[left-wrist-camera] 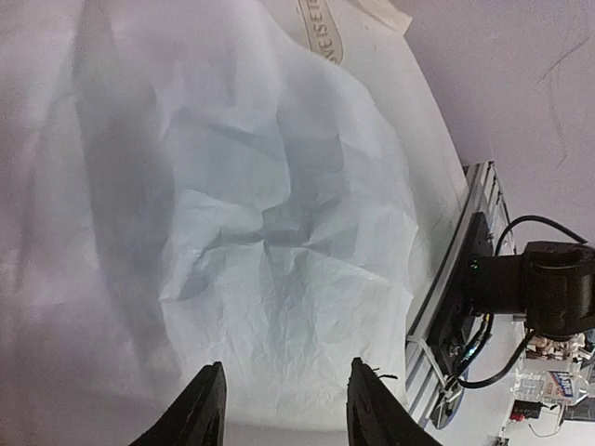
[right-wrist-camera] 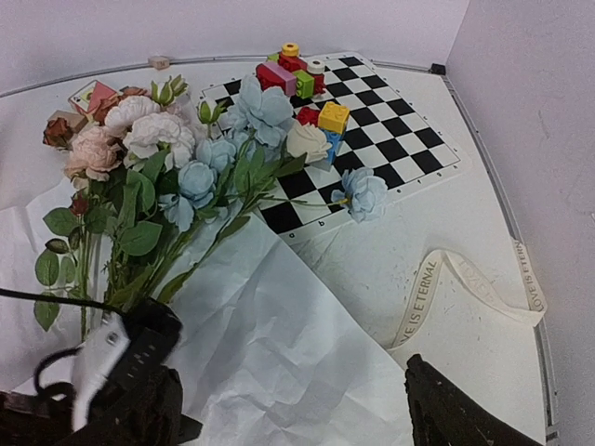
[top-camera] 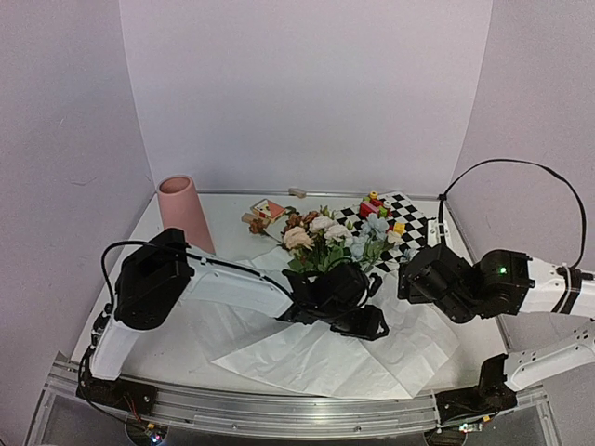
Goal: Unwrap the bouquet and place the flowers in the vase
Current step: Unfold the wrapping paper at the center of the board.
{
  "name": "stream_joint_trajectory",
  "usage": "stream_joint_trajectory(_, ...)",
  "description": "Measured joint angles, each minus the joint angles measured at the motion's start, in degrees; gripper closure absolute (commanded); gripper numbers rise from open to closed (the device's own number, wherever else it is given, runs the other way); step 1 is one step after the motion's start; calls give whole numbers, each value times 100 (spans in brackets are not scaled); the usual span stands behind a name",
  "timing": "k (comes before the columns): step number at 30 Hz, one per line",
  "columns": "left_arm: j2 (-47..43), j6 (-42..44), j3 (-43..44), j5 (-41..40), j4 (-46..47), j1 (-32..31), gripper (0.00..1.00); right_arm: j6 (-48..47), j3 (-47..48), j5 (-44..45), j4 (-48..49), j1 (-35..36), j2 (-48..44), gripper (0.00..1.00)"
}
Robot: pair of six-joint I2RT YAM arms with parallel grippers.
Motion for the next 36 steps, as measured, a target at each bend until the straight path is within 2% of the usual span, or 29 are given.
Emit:
stream_joint_trajectory(4, -761, 10, -457, -202, -33, 266, 54, 36, -108, -130, 192, -79, 10, 15)
stream_joint_trajectory(7, -1313, 10, -815, -360, -19, 480, 54, -175, -206, -544, 548, -391, 34, 14)
stream_joint_trajectory(14, -2265, 8, -1825, -745, -43, 950, 54, -993, -463, -2452, 1544, -1508, 517, 16)
stream_joint_trajectory(19, -2598, 10, -2352, -951, -180, 1095, 55, -1432, -434, -3771, 2138, -1613, 1266, 22)
stream_joint_trajectory(25, -2926, -44, -2729, -1234, -403, 1229, 56, -1697, -388, -4855, 2619, -1613, 2044, 24)
stream_joint_trajectory(32, -3186, -106, -3242, -1468, -470, 1474, 56, -1766, -328, -5343, 3019, -1638, 2497, 28)
stream_joint_trajectory(35, -3204, -127, -3394, -1517, -489, 1581, 58, -1744, -325, -5370, 3048, -1794, 2589, 37)
stream_joint_trajectory(36, -3204, -142, -3432, -1534, -497, 1609, 59, -1731, -325, -5363, 3051, -1879, 2606, 42)
